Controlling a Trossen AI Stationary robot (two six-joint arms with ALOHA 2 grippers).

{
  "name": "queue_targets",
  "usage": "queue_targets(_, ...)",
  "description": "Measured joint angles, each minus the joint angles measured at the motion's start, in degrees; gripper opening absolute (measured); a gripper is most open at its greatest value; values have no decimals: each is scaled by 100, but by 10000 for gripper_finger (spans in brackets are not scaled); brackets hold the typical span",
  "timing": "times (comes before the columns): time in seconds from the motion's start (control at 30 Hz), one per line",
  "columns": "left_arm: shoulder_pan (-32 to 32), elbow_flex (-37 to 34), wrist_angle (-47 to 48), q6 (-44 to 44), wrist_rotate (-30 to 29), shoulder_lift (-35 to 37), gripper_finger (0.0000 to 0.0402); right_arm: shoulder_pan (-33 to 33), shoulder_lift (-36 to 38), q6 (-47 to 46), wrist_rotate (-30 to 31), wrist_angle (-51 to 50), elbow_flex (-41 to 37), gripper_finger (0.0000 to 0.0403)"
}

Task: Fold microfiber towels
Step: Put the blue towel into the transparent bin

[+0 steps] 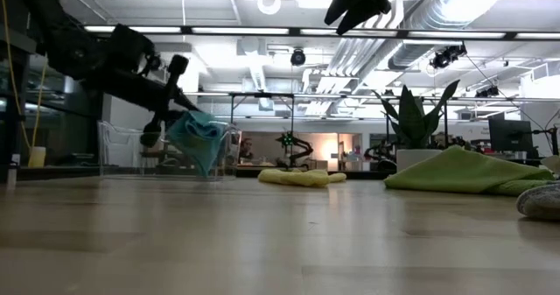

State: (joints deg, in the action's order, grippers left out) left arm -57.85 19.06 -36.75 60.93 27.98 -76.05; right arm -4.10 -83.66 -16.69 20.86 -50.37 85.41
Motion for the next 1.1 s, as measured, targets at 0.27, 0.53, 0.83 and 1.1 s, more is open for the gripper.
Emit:
queue_targets(0.27, 64, 274, 378, -393, -159, -549, 0, 0, -2, -133, 0, -2, -2, 248)
queue_targets(0.53, 67, 604, 1453, -1192, -634, -553, 0, 0, -2, -258, -7, -2, -2, 248)
queue_targets(0.83, 208, 1310, 1911, -1500, -246, -447, 0, 0, -2, -258, 7, -2, -2, 248)
queue_targets(1.1, 348, 1477, 2924, -2368, -302, -497, 0, 0, -2, -297, 17, 0, -2, 248)
